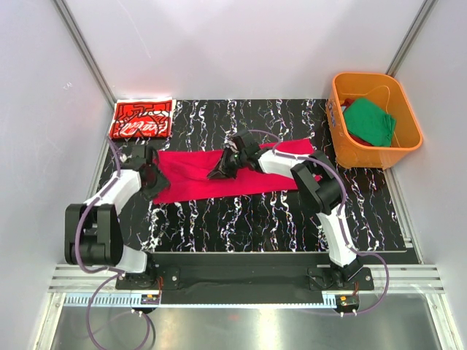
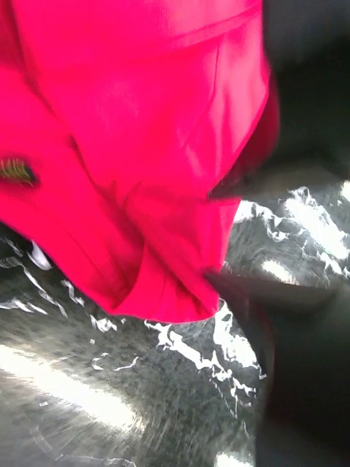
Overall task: Fold and stack the t-shirts
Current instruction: Fold the tshirt
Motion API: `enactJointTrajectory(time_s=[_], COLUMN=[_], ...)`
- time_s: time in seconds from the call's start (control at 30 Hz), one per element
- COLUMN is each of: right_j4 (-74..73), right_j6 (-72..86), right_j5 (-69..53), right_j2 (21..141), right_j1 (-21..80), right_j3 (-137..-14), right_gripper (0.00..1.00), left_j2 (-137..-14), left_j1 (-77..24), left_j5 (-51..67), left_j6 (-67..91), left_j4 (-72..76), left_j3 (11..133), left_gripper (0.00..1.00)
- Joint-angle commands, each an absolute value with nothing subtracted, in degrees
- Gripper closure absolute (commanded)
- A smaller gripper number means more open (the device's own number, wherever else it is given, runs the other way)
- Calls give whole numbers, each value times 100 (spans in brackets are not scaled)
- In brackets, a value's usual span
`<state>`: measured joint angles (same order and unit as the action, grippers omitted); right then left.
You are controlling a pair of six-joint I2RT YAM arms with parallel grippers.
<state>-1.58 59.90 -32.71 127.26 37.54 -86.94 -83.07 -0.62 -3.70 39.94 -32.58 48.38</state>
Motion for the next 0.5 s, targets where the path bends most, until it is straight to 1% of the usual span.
enactJointTrajectory(time_s=[0.0,0.07,0.13,0.17,0.2,0.27,0.37,0.4,0.47], right_j4=[-53,-53,140,202,220,246,281,290,307], right_j6=[5906,5915,5924,5941,5959,5959,5985,5985,5985], right_j5=[-3480,-3498,-3481,-3541,-3559,-3586,-3621,-3630,-3630], right_j2=[12568,12595,12612,12647,12665,12726,12753,12770,12788], right_j1=[3691,3700,3691,3691,3691,3700,3691,3700,3691], right_j3=[-8710,-8719,-8719,-8727,-8762,-8815,-8850,-8851,-8851], right_gripper=[99,99,99,99,99,99,99,100,100], left_j2=[-7892,-8251,-8725,-9310,-9647,-10218,-10397,-10467,-10512], left_j1=[-9,-9,70,123,158,158,167,167,167], left_j5=[-134,-106,385,552,1050,1266,1336,1353,1327], left_j6=[3815,3613,3176,3042,2919,2628,2470,2461,2417], left_j4=[-2832,-2856,-2681,-2759,-2899,-2987,-2804,-2795,-2821], left_j3=[5334,5791,6185,6762,7011,7468,7427,7401,7374], left_gripper=[42,37,37,40,42,43,46,52,55])
